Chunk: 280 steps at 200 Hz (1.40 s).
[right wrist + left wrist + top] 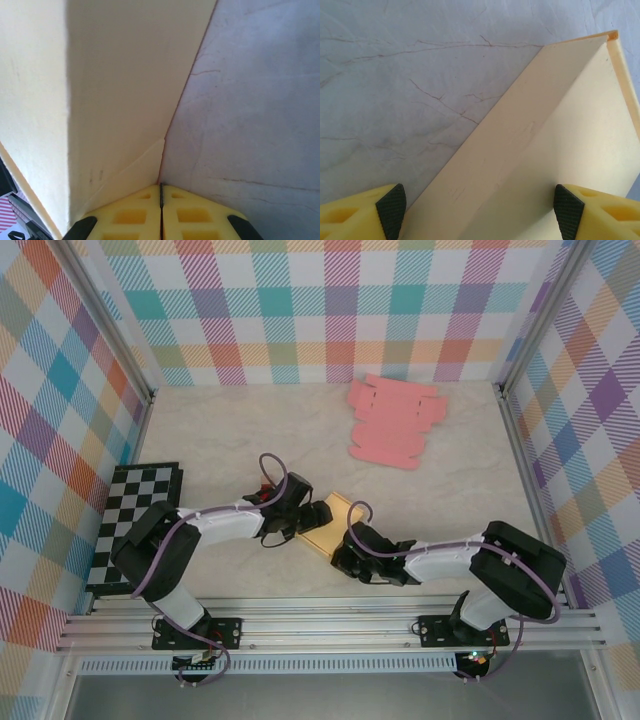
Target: Fold the paper box
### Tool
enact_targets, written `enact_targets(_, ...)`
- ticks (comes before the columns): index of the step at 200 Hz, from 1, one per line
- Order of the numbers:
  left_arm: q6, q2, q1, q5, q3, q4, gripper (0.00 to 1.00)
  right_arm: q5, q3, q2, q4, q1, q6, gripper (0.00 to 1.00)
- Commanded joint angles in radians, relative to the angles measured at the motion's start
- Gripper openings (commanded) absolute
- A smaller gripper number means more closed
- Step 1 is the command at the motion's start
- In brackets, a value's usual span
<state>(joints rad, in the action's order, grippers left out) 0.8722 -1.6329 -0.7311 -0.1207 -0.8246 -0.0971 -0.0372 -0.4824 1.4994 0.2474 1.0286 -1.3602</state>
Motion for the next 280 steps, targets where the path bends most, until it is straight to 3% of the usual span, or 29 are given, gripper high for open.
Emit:
enact_targets(1, 0.109, -0.051, -0.099, -0.041, 0.026, -0.052, 0.78, 0.01, -0.106, 0.088, 0.262, 0.005, 0.037, 0.1)
enact_targets(28, 0.132, -0.085, -0.132, -0.051, 0.003, -0.04, 0.78, 0.025, -0.144, 0.134, 0.331, 0.004, 0.063, 0.11)
enact_targets(67, 0.154, -0.062, -0.133, -0.038, 0.008, -0.028, 0.77, -0.115, -0.025, 0.09, 0.585, 0.005, -0.012, 0.11)
enact_targets(123, 0.145, -0.057, -0.122, -0.04, -0.042, -0.055, 0.78, -0.196, -0.017, -0.077, 0.391, 0.0, -0.013, 0.11)
enact_targets(141, 0.128, -0.064, -0.115, -0.051, -0.067, -0.065, 0.78, -0.17, -0.046, -0.08, 0.263, -0.012, -0.022, 0.11)
enact_targets(174, 0.088, -0.095, -0.11, -0.064, -0.128, -0.105, 0.78, -0.089, -0.08, -0.025, 0.279, -0.029, -0.001, 0.11)
enact_targets(213, -0.05, -0.116, 0.005, 0.023, -0.21, -0.261, 0.78, -0.103, -0.176, -0.126, -0.202, -0.028, 0.082, 0.21)
enact_targets(257, -0.189, -0.133, 0.119, 0.125, -0.345, -0.392, 0.83, -0.179, -0.134, -0.331, -0.594, -0.044, 0.216, 0.25)
enact_targets(280, -0.215, -0.119, 0.154, 0.153, -0.388, -0.45, 0.84, -0.228, -0.152, -0.434, -0.733, -0.065, 0.368, 0.3)
